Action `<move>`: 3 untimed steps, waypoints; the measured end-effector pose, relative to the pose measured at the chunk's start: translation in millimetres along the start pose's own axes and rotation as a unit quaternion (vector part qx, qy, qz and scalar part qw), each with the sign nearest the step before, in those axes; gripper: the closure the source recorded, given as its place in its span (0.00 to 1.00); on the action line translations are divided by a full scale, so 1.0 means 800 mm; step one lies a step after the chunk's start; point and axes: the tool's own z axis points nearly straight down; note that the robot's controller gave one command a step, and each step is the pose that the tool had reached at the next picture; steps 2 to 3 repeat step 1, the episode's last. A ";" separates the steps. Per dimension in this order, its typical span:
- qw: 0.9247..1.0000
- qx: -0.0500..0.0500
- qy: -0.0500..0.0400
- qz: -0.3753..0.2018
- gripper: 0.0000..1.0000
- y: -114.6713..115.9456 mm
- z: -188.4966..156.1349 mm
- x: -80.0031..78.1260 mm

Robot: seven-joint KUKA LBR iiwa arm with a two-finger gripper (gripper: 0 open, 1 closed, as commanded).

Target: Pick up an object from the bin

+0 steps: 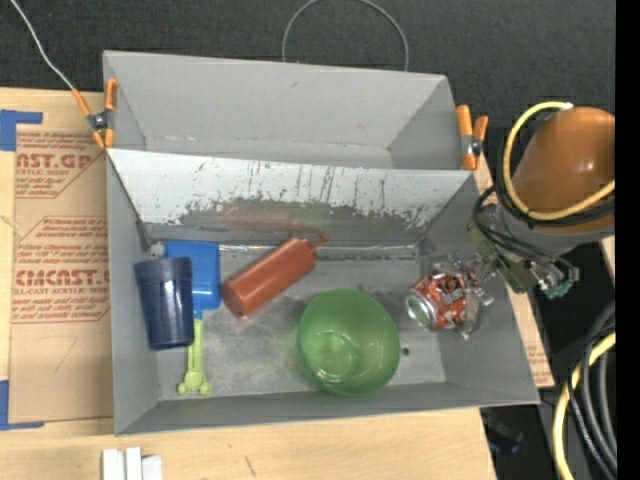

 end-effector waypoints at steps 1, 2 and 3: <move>0.999 0.004 -0.005 0.037 1.00 -0.002 -0.121 0.013; 0.999 0.004 -0.005 0.037 1.00 -0.002 -0.121 0.013; 0.999 0.004 -0.005 0.037 1.00 -0.002 -0.121 0.013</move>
Offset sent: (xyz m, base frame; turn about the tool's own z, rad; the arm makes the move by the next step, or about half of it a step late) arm 0.0276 -0.0074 0.1003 0.0577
